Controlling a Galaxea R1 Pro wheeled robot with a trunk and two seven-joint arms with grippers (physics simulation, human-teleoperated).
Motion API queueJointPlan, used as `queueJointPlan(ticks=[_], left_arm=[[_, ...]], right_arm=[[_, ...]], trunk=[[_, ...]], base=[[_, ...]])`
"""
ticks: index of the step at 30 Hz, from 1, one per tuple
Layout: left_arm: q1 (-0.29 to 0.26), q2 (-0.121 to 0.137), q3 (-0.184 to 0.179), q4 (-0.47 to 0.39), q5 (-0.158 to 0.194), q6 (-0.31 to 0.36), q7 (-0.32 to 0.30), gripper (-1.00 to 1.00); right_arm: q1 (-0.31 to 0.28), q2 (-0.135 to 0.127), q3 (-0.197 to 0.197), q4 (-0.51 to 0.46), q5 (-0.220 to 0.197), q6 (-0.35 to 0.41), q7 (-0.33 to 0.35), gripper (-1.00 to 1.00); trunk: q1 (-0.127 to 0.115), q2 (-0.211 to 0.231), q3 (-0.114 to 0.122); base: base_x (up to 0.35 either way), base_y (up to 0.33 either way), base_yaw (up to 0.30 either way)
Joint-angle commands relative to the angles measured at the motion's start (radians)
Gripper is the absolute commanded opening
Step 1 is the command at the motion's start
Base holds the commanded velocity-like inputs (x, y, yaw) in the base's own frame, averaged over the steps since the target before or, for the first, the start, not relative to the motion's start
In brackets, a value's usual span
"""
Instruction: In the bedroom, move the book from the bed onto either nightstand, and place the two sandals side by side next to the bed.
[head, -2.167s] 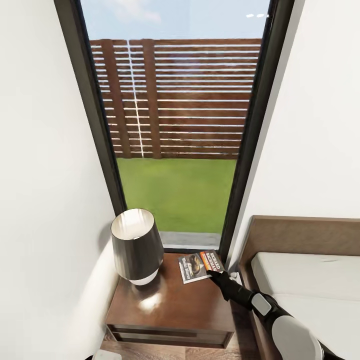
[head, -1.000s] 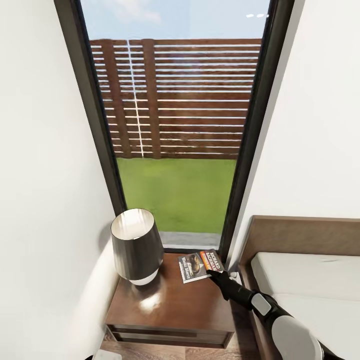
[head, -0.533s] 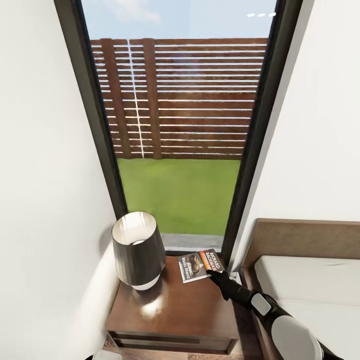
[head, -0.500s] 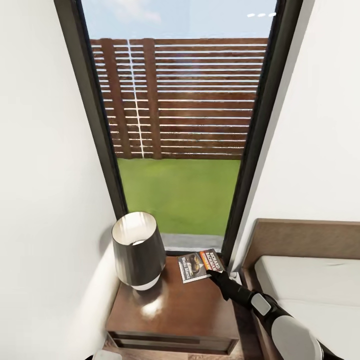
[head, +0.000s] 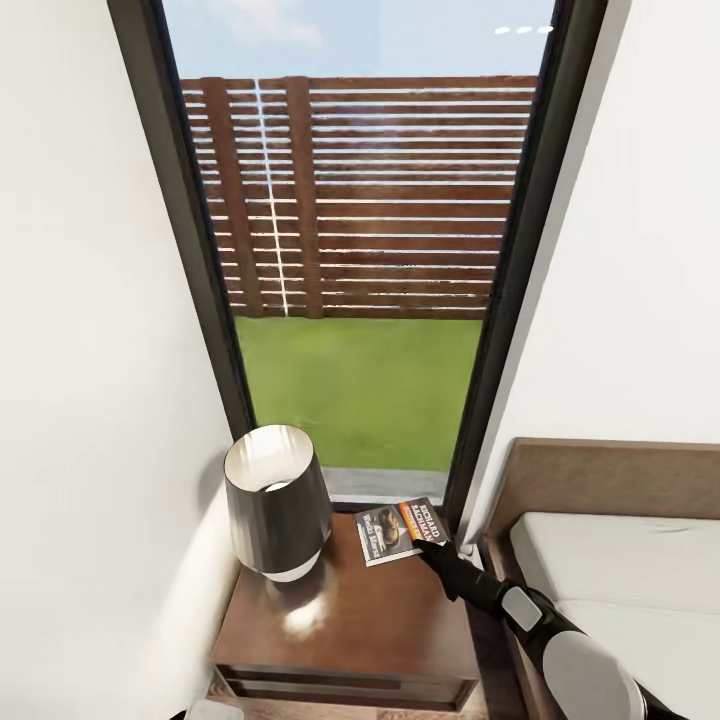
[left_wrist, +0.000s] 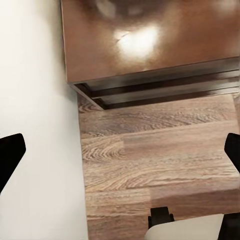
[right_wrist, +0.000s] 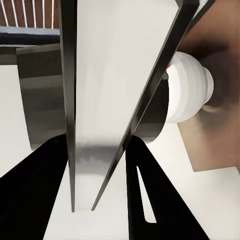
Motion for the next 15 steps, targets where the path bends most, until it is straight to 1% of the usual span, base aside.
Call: queueJointPlan(ticks=[1,9,15], left_arm=[[-0.001,0.001,-0.009,0.0,0.009,-0.003,0.004,1.0],[-0.001,0.001,-0.013,0.0,0.009,-0.003,0.004,1.0],[-0.001,0.001,-0.043,0.0,0.009,-0.003,0.004,1.0]], right_arm=[[0.0,0.0,0.001,-0.002,-0.011,0.009,-0.002,-1.0],[0.0,0.0,0.002,-0.002,-0.011,0.008,-0.003,-1.0],[0.0,0.0,0.003,-0.002,-0.011,0.012,-0.004,-1.0]], trunk=[[0.001,-0.002,-0.002],[0.001,-0.002,-0.002],[0.001,-0.002,-0.002]], base=[[0.029,0.001,0.0],[0.112,0.0,0.0],[0.028,0.0,0.0]])
